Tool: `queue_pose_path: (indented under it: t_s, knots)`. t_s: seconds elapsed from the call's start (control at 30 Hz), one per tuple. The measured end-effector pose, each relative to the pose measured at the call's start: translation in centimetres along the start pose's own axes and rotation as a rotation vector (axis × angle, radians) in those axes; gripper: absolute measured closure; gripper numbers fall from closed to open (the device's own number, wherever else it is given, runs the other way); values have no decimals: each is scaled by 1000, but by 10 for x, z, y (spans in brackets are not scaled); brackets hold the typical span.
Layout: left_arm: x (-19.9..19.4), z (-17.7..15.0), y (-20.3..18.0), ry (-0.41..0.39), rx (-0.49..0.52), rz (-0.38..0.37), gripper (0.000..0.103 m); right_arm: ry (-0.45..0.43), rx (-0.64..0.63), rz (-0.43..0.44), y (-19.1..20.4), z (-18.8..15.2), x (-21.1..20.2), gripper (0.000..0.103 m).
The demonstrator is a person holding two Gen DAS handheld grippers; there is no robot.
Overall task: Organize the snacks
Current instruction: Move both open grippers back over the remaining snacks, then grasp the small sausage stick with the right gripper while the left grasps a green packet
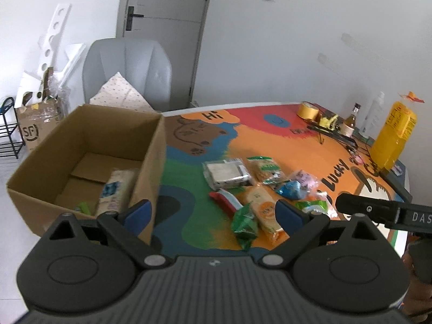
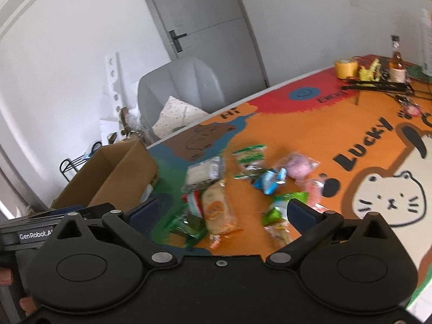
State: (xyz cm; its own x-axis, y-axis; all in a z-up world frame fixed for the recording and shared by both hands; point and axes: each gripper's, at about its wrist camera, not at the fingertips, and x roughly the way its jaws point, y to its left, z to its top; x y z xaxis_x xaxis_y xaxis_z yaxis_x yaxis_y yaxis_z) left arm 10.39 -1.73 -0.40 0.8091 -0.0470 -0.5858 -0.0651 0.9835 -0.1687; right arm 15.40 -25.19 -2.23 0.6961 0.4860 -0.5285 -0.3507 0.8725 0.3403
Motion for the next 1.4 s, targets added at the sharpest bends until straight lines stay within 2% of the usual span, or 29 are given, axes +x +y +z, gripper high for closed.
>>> queue_pose_path:
  t_s: [0.33,0.7,0.8,0.97,1.3,1.4]
  knots:
    - [23,-5,-21,39,13,-51,6,-3,32,-39,-33,-10,-3,2]
    - [54,-12,-29,70,-1,-65,9,45,85,-31,-59,-23,15,24]
    - [64,-14,-29,83,0,-69,16,61,95,-30,-63,-26,22,28]
    - [84,-18,-27,119,-12,-69,36,89,96,-43,-68,-29,35,33]
    - [107,-24,-23,158,-26,-70,52,121,34,-66,-60,-34,50,40]
    - [111,-27,-21,165,-43,-76,64,126,-10,-76,-52,-35,54,41]
